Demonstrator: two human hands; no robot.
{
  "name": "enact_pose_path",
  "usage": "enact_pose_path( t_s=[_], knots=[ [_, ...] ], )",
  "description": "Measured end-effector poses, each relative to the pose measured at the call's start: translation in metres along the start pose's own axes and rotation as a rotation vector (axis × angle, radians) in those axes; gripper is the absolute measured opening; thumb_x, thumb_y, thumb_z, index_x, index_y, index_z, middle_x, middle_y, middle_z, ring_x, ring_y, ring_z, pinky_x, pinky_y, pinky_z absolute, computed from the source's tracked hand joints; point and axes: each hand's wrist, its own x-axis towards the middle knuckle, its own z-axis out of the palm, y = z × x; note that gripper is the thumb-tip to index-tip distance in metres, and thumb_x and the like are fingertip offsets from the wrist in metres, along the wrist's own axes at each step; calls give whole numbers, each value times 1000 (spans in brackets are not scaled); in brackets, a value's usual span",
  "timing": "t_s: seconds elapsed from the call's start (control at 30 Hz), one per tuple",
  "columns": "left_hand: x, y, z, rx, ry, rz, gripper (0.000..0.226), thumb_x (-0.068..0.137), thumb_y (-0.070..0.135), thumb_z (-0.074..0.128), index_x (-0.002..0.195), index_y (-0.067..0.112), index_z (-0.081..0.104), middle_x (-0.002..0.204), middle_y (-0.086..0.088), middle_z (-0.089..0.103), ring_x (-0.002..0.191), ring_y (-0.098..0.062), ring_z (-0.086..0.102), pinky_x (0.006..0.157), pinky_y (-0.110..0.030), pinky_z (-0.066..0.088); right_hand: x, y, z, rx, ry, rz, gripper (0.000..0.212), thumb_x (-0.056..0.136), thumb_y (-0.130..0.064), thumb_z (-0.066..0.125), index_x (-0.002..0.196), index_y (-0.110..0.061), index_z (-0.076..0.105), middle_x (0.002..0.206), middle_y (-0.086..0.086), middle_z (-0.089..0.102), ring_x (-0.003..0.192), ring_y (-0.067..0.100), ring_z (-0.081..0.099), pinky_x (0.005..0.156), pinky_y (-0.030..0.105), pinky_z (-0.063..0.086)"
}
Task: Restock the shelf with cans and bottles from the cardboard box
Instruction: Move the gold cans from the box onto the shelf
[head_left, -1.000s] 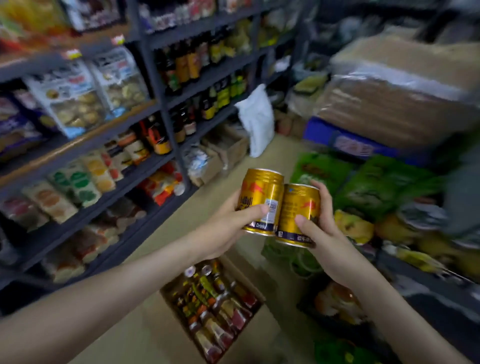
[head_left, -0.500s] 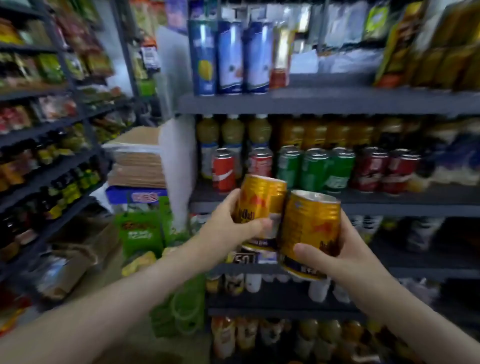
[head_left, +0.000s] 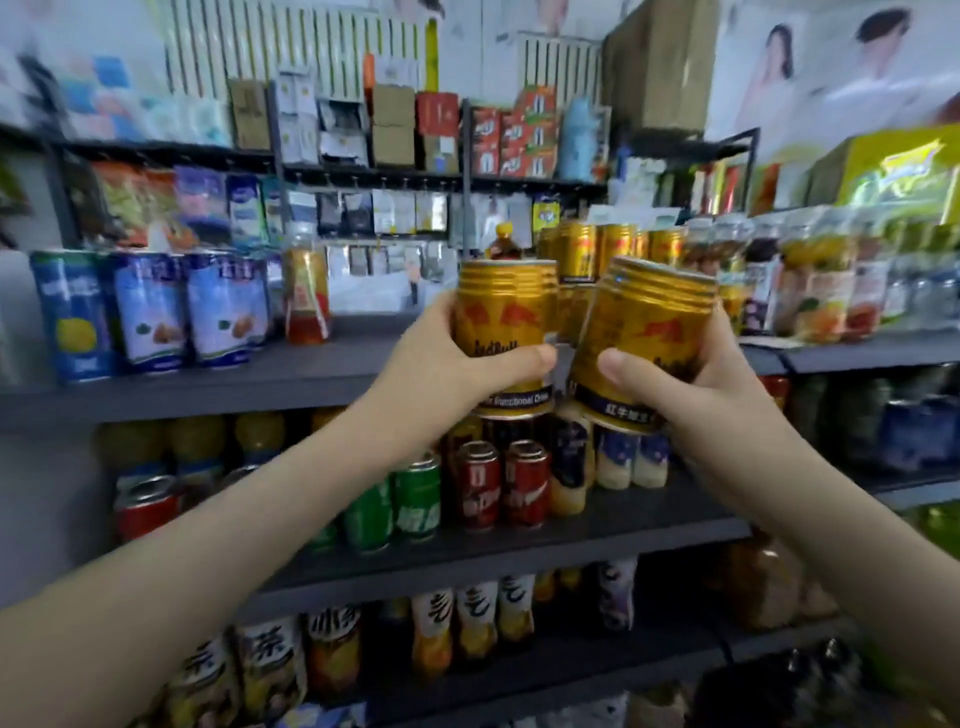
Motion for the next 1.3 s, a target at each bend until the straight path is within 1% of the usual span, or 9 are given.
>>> enact_pose_path(
  t_s=[0.1, 0.23, 0.33, 0.47, 0.57, 0.77, 1.07, 1.17, 1.3],
  knots=[
    [36, 18, 12, -31, 33, 72, 70, 45, 46, 91, 106, 35, 57, 101, 13, 69, 94, -5, 66, 84, -28, 52, 39, -2, -36, 14, 49, -48, 86, 66, -33, 84, 137, -31, 36, 122, -7, 63, 108, 10, 64, 88, 32, 53],
    [81, 29, 22, -123, 63, 138, 64, 58, 34, 81, 117, 27, 56, 106, 8, 69, 92, -5, 67, 75, -23, 51, 91, -5, -81, -109, 113, -136, 66, 65, -33, 77, 121, -32, 43, 119, 0, 62, 107, 15, 64, 84, 31, 54],
    [113, 26, 35, -128, 90, 163, 50, 65, 28, 82, 107, 32, 57, 102, 11, 69, 85, 1, 67, 70, -19, 49, 127, 2, -119, -103, 145, -99, 64, 63, -31, 78, 120, -29, 48, 114, 1, 65, 103, 17, 65, 81, 30, 52],
    [147, 14, 68, -131, 145, 151, 74, 46, 43, 80, 115, 30, 57, 104, 11, 69, 93, -4, 66, 79, -25, 50, 172, 23, -164, -71, 174, 17, 57, 65, -31, 78, 115, -23, 52, 112, 4, 65, 103, 21, 63, 82, 33, 51],
    [169, 4, 97, -99, 176, 124, 71, 51, 39, 81, 117, 32, 56, 106, 13, 68, 96, -4, 65, 81, -26, 50, 208, 47, -196, -129, 155, 64, 63, 69, -31, 79, 124, -18, 51, 114, 5, 64, 106, 23, 61, 85, 35, 49],
    [207, -12, 160, -98, 324, 62, 47, 69, 21, 83, 107, 32, 59, 101, 12, 68, 92, -3, 65, 73, -23, 47, 276, 87, -246, -161, 16, 96, 53, 74, -21, 80, 118, -13, 53, 107, 3, 66, 96, 17, 63, 68, 23, 47],
    [231, -9, 193, -22, 524, -13, 47, 69, 20, 82, 108, 28, 57, 104, 8, 66, 93, -6, 62, 70, -23, 45, 351, 140, -245, -361, -193, 146, 58, 62, -32, 88, 106, -8, 59, 100, 9, 68, 93, 22, 63, 70, 30, 48],
    [231, -9, 190, 2, 549, -15, 52, 68, 19, 83, 113, 24, 58, 105, 6, 66, 94, -6, 63, 69, -21, 45, 354, 147, -232, -398, -210, 152, 50, 68, -28, 85, 103, -8, 56, 95, 6, 63, 81, 16, 55, 62, 26, 41],
    [232, -11, 188, 26, 533, -11, 49, 68, 17, 82, 110, 25, 59, 103, 8, 67, 90, -3, 63, 67, -17, 45, 357, 150, -223, -454, -193, 151, 48, 67, -32, 86, 93, -10, 52, 89, 5, 59, 84, 19, 56, 70, 30, 45]
  ],
)
